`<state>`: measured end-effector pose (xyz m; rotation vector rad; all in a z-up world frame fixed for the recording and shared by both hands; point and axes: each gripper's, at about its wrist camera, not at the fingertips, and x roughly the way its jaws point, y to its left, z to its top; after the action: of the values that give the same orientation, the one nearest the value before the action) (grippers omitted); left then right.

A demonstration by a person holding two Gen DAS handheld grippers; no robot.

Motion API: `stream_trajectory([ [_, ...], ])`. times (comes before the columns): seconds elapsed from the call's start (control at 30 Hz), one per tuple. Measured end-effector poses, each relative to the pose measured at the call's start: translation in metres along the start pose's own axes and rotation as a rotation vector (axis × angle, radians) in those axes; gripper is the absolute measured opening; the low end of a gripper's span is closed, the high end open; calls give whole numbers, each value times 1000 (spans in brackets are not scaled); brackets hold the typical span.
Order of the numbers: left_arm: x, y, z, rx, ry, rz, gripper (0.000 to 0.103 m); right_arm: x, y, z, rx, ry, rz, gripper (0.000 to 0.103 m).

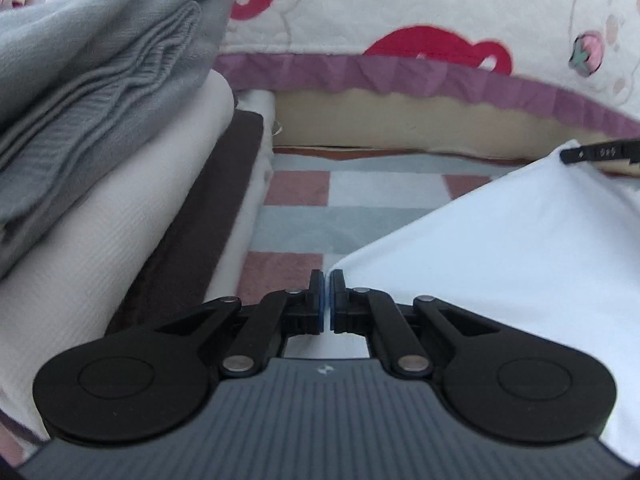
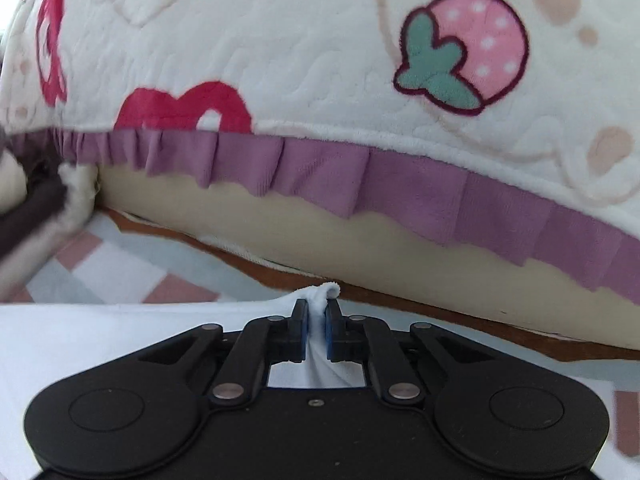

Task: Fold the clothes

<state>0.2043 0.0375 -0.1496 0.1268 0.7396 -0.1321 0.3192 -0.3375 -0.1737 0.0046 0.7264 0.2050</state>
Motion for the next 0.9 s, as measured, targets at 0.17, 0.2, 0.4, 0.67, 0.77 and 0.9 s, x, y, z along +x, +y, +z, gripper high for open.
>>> stream_trajectory([
  [0.17,19,-12,3,-21,93,144,6,-4,-33,3,182,16,105,33],
  [0.2,16,-14,5,-29,87,157,15,-17,-47,4,229,-9,140,41],
  [0.4,-9,-60,19,-13,-21,-17,42,-72,-142,2,217,9,31,51],
  [0.67,25,-146,29,-38,56,-273,41,-69,-210,-32,241,235,25,52],
  [0.77,35,-173,28,-7,73,-304,42,-53,-209,-40,312,238,65,57],
  [0.9,48,-194,29,22,83,-309,41,-41,-179,-49,106,226,-12,8],
])
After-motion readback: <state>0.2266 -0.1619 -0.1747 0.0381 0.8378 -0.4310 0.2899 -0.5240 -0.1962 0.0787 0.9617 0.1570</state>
